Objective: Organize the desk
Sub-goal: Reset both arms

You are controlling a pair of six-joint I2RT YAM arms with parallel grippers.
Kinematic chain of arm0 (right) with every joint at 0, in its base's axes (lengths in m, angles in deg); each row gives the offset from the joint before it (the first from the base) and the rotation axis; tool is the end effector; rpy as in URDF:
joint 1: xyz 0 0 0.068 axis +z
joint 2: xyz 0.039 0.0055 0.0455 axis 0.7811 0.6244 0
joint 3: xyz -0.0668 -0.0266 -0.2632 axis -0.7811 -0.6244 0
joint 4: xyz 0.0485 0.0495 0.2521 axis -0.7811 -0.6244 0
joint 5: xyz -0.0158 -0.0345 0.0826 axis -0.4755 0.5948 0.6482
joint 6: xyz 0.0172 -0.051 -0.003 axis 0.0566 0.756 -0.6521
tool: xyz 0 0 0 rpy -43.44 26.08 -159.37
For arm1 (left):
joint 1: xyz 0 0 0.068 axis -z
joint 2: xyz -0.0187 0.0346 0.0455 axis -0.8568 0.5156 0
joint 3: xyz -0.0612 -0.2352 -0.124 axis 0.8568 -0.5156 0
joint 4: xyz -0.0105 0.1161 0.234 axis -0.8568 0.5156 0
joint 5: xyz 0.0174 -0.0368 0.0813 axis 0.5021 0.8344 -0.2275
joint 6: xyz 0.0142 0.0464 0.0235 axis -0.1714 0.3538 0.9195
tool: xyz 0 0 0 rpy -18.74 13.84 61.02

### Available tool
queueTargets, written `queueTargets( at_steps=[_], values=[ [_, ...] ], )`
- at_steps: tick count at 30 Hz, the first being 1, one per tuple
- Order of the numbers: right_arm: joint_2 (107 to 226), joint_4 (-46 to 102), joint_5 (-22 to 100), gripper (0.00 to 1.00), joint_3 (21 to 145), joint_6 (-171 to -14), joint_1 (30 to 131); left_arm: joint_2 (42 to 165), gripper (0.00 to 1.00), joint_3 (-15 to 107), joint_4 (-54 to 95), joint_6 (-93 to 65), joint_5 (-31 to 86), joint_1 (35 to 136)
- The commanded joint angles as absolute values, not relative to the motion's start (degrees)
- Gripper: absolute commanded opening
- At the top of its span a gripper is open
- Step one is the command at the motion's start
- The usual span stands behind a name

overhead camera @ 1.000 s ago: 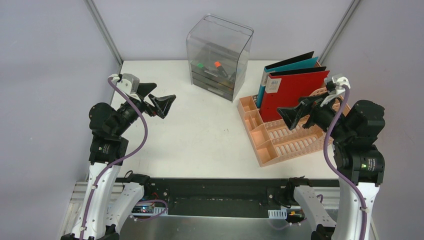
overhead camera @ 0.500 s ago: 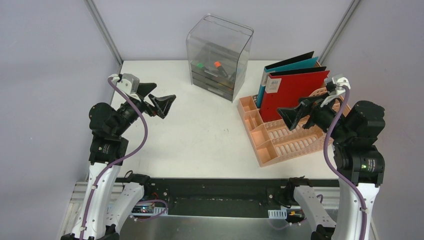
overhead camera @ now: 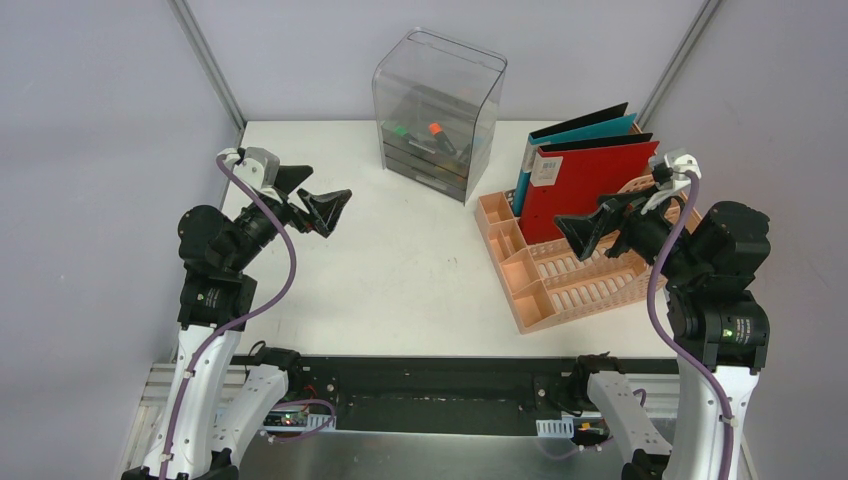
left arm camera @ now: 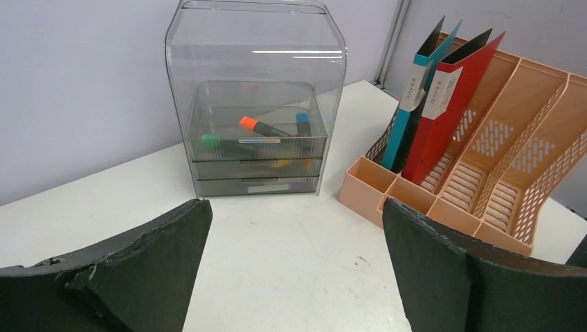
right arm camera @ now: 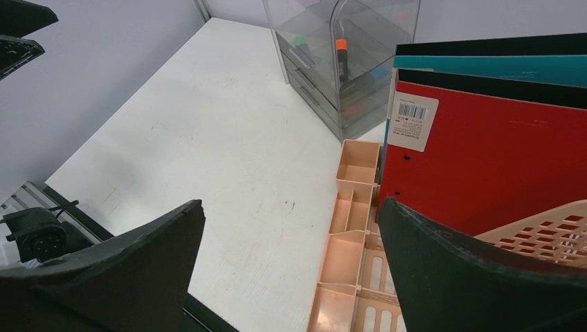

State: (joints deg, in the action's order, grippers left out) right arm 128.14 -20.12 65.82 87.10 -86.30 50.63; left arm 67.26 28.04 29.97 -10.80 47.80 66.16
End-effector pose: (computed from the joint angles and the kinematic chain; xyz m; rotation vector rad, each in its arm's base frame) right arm 0.0866 0.0192 0.4675 -0.4182 1.7160 0.5327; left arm 0.1375 -0.0345 0.4163 0.3955 1.4263 -0.5829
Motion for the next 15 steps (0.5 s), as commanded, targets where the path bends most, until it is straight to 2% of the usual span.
queueTargets(
  at_steps=[1,15],
  values=[
    [127.47,-17.36,65.31,1.00,86.96,-86.16,50.13,67.04,0.99,27.72,28.62,-9.57,47.17,66.70],
    [127.50,-17.09,67.01,1.00,86.32,-86.19,49.99,66.87,0.99,27.72,28.82,-9.17,46.87,67.05]
  ],
)
